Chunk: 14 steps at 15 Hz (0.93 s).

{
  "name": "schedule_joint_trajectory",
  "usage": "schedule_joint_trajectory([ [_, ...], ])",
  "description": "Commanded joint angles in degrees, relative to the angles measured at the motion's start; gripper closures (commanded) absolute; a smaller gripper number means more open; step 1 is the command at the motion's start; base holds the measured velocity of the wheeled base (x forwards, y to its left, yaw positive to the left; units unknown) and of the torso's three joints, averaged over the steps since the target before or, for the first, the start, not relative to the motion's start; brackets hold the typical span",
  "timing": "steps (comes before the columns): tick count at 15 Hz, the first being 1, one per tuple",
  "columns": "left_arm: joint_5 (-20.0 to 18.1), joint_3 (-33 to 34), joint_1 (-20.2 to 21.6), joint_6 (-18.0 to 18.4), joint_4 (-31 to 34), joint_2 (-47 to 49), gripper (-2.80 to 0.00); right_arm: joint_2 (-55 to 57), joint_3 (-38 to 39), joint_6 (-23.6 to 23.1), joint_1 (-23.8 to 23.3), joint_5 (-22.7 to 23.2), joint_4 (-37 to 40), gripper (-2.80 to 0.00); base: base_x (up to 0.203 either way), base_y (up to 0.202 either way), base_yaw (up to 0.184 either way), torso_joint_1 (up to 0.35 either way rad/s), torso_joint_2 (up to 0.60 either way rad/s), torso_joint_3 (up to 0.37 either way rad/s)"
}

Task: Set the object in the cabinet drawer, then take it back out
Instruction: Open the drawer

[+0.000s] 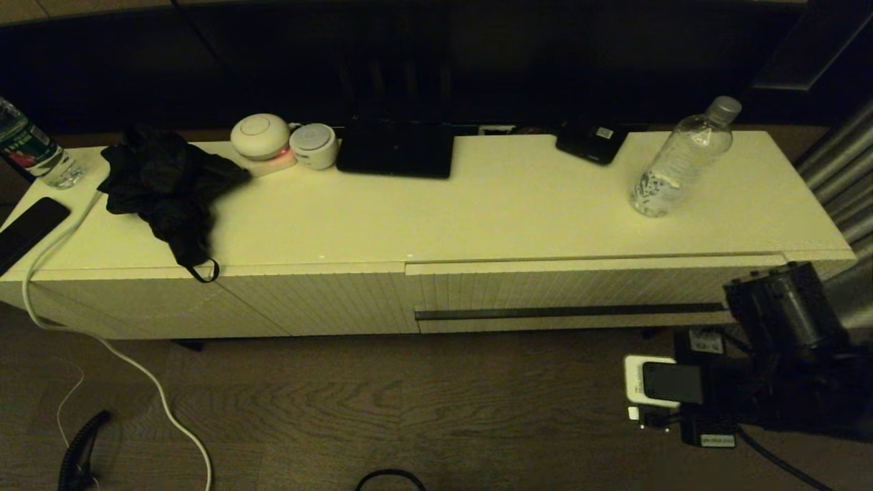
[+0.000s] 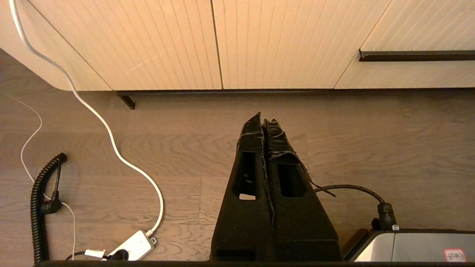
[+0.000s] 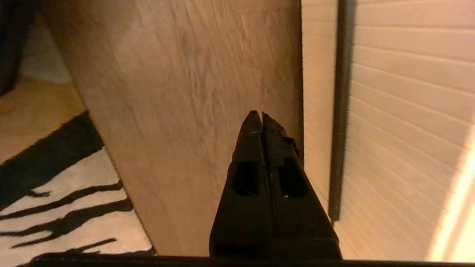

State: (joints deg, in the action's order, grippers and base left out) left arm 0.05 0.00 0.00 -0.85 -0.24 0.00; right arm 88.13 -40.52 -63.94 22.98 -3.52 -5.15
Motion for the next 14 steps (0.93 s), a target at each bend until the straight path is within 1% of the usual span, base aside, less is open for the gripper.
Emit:
schedule_joint_trajectory([
  [1, 0.0, 0.1, 0.0, 0.0, 0.0, -0.1, 0.0, 5.3, 3.8, -0.8, 0.2, -0.8, -6.1, 0.0, 0.0, 0.0, 0.0, 0.0, 0.0, 0.0],
  [4, 0.0, 0.1, 0.0, 0.0, 0.0, -0.1, 0.0, 9.2, 6.4, -3.1, 0.2, -1.0, -14.1, 0.0, 0.0, 0.0, 0.0, 0.0, 0.0, 0.0],
  [6, 0.0, 0.0, 0.0, 0.0, 0.0, -0.1, 0.0, 11.0, 6.7, -5.1, -0.2, -1.0, -16.8, 0.0, 0.0, 0.0, 0.0, 0.0, 0.0, 0.0],
  [7, 0.0, 0.1, 0.0, 0.0, 0.0, -0.1, 0.0, 11.5, 6.5, -5.7, -0.6, -0.9, -17.1, 0.0, 0.0, 0.0, 0.0, 0.0, 0.0, 0.0],
  [10, 0.0, 0.0, 0.0, 0.0, 0.0, -0.1, 0.0, 13.5, 6.1, -10.7, -3.1, -0.6, -16.4, 0.0, 0.0, 0.0, 0.0, 0.0, 0.0, 0.0],
  [12, 0.0, 0.1, 0.0, 0.0, 0.0, -0.1, 0.0, 15.0, 5.1, -12.1, -3.9, -0.3, -16.0, 0.0, 0.0, 0.0, 0.0, 0.0, 0.0, 0.0],
  [14, 0.0, 0.0, 0.0, 0.0, 0.0, -0.1, 0.0, 16.2, 3.4, -12.5, -4.3, -0.3, -16.0, 0.0, 0.0, 0.0, 0.0, 0.0, 0.0, 0.0],
])
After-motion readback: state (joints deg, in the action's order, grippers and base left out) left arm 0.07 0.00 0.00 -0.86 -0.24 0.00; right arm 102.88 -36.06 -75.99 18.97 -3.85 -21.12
